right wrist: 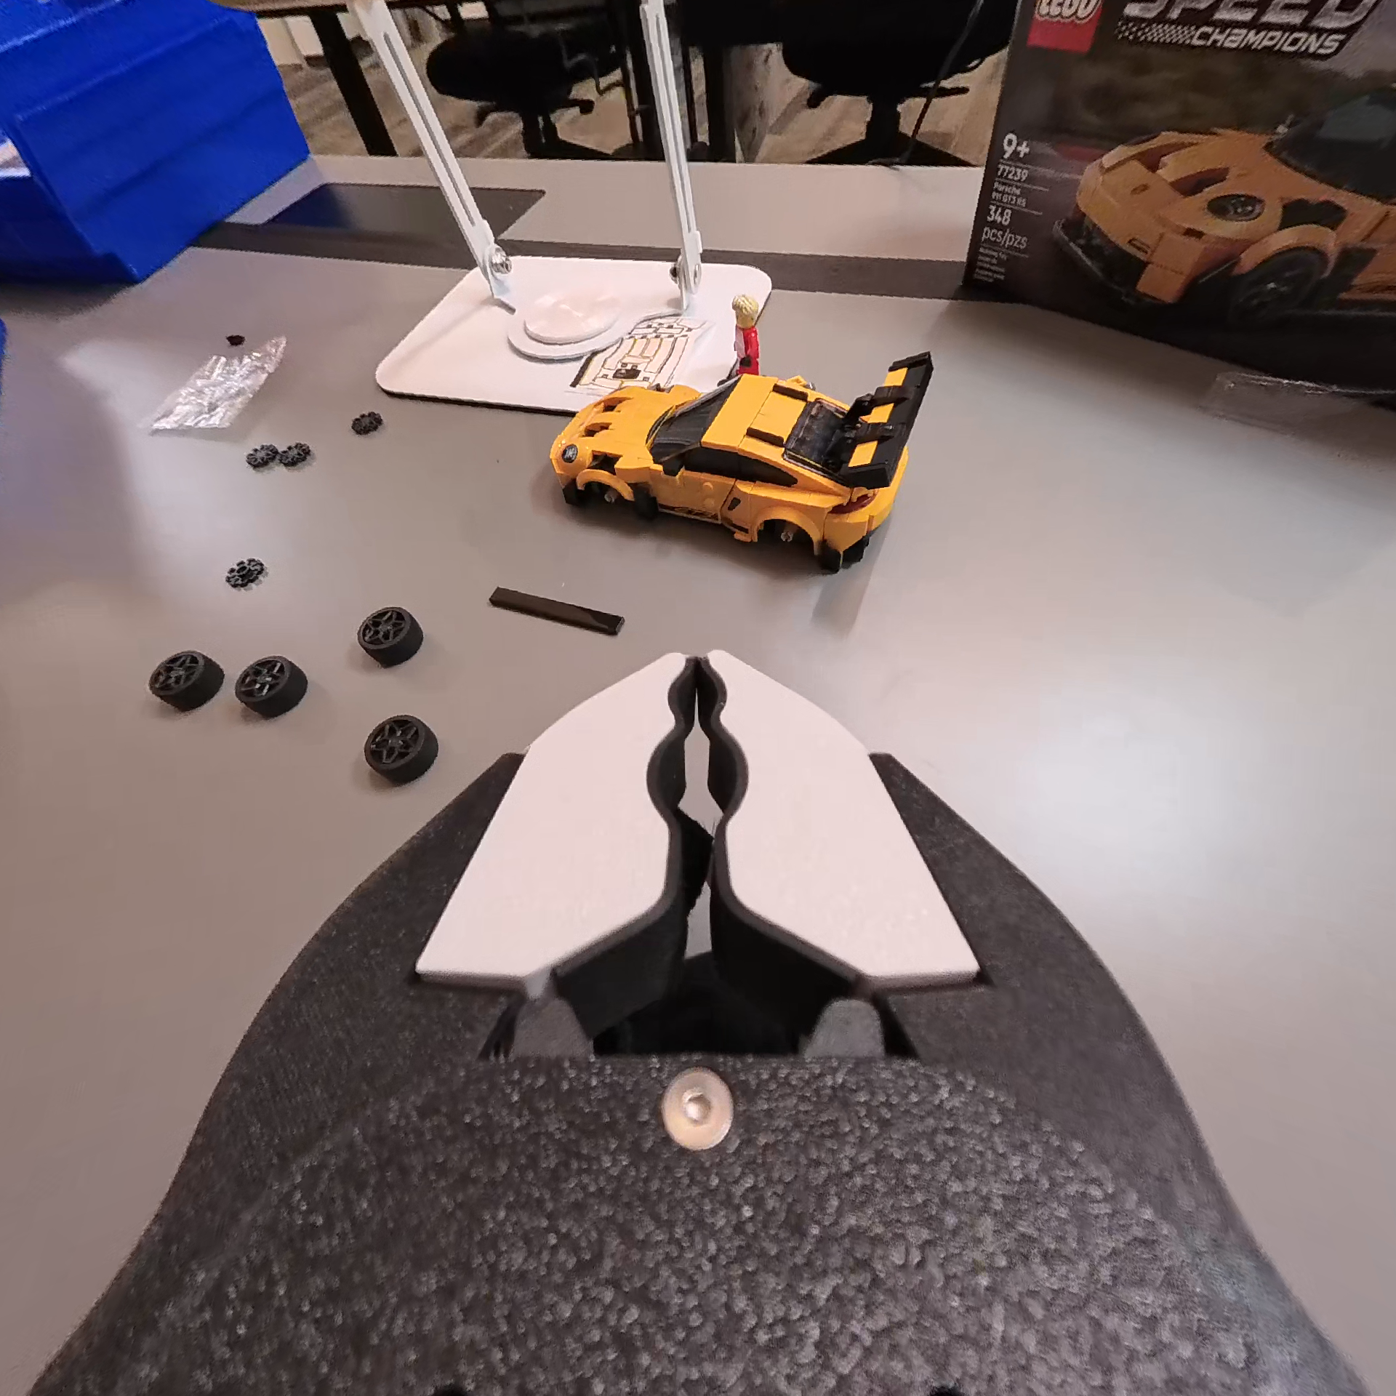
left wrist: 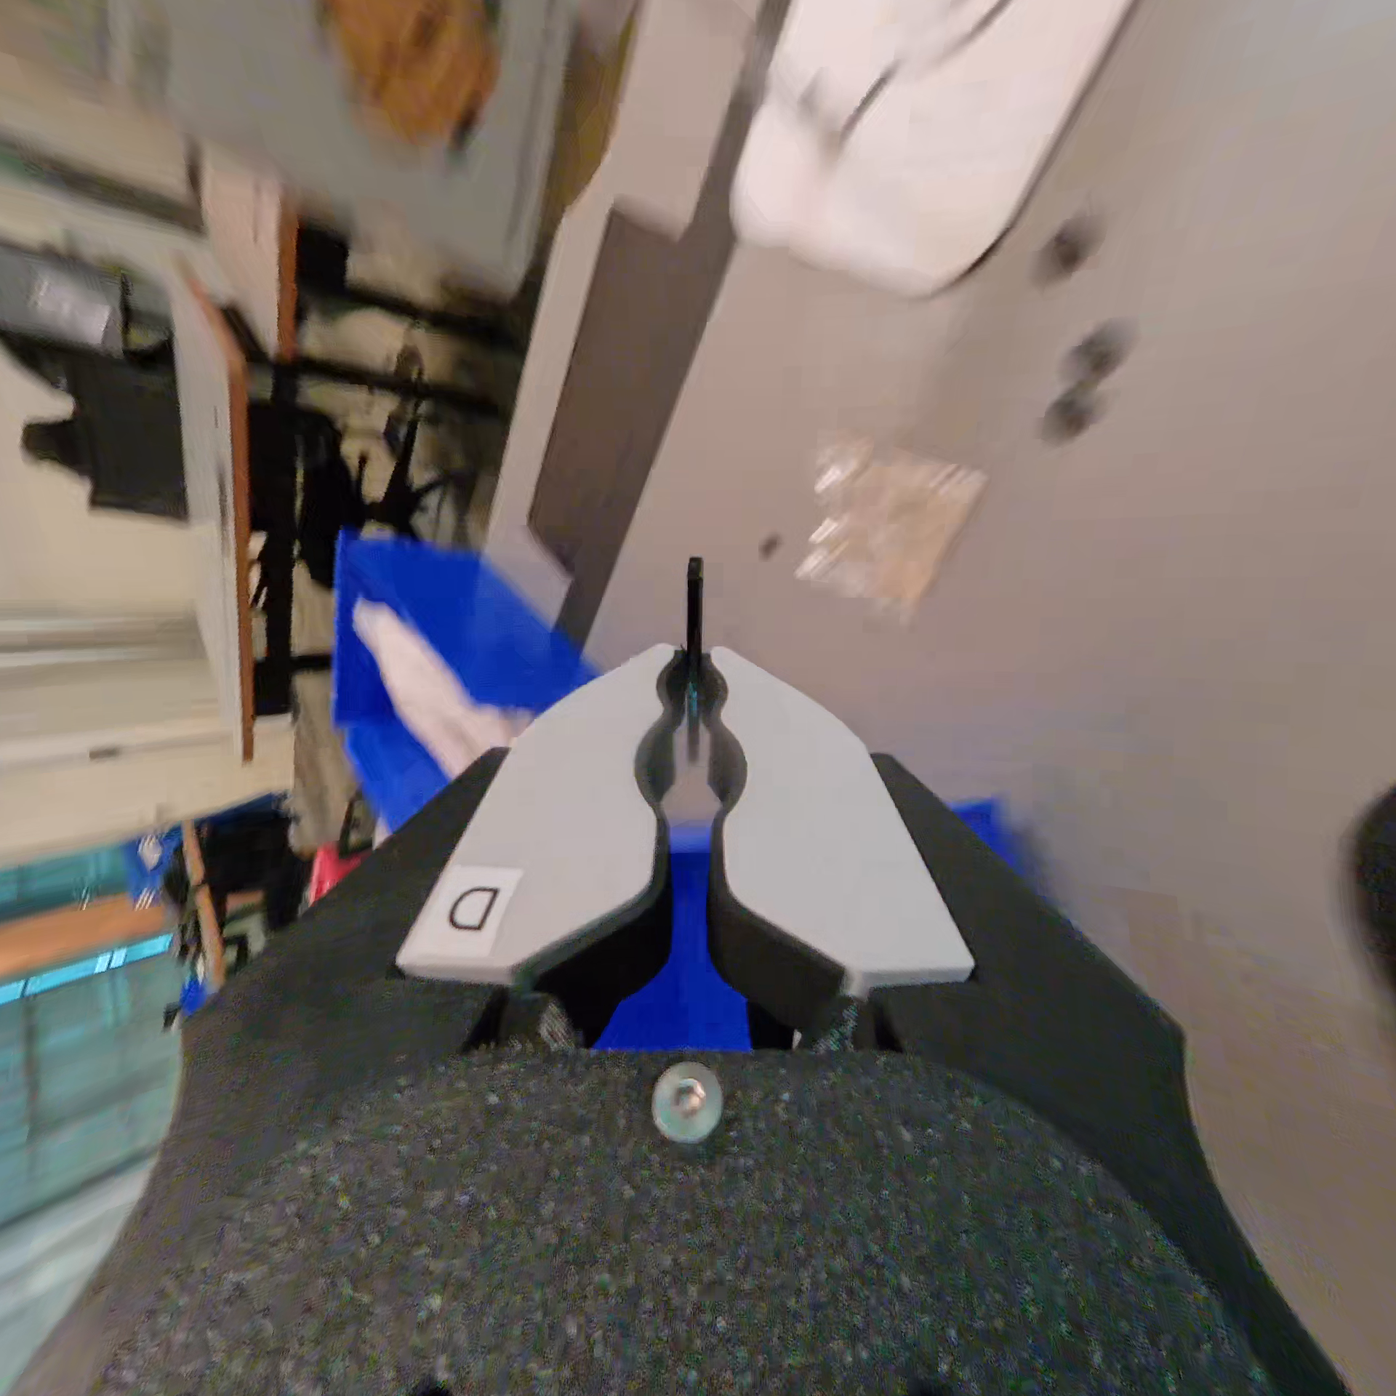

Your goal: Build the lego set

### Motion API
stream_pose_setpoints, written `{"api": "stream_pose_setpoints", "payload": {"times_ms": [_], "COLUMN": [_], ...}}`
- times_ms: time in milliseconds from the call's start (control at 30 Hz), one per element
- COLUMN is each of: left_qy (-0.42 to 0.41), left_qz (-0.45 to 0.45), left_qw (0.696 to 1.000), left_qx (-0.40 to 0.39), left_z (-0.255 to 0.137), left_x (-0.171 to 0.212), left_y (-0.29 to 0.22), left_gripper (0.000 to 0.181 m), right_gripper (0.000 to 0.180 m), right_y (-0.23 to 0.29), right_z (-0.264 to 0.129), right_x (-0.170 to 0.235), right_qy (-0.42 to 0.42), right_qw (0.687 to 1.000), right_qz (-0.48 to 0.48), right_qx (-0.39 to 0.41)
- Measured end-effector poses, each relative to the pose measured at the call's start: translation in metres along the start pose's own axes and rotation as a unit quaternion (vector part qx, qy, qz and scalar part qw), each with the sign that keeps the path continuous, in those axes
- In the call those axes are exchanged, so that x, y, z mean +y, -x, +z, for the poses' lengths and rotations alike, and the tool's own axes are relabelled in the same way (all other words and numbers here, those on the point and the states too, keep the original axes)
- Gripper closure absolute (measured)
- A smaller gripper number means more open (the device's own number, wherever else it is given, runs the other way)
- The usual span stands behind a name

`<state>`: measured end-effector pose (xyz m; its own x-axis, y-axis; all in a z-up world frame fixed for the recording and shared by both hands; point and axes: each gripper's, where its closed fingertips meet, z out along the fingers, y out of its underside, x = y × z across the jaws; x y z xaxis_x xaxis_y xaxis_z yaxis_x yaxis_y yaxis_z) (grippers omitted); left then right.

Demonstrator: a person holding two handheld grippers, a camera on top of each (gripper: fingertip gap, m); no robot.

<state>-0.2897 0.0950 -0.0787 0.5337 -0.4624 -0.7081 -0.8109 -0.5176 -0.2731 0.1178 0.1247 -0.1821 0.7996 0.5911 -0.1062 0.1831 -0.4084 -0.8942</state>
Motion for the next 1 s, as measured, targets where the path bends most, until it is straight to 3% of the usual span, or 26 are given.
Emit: {"api": "stream_pose_setpoints", "payload": {"times_ms": [133,300,500,700,1000], "left_qy": [-0.045,-0.035,0.005,0.006,-0.037], "left_qz": [0.054,0.095,0.086,0.082,0.004], "left_qw": [0.995,0.985,0.975,0.960,0.924], "left_qx": [0.071,0.141,0.205,0.267,0.381], "left_z": [0.023,0.069,0.098,0.097,0.085], "left_x": [-0.103,-0.166,-0.180,-0.175,-0.166], "left_y": [-0.097,-0.181,-0.216,-0.234,-0.223], "left_gripper": [0.178,0.178,0.178,0.175,0.163], "right_gripper": [0.180,0.180,0.180,0.180,0.180], "right_y": [-0.002,-0.005,-0.011,-0.016,-0.014], "right_z": [-0.012,-0.028,-0.031,-0.029,-0.027], "right_x": [-0.003,-0.008,-0.006,-0.002,-0.001], "right_qy": [-0.010,-0.030,-0.032,-0.031,-0.030], "right_qw": [1.000,1.000,0.999,0.999,0.999], "right_qz": [0.005,0.008,0.021,0.033,0.033], "right_qx": [-0.001,-0.002,-0.002,-0.005,-0.009]}}
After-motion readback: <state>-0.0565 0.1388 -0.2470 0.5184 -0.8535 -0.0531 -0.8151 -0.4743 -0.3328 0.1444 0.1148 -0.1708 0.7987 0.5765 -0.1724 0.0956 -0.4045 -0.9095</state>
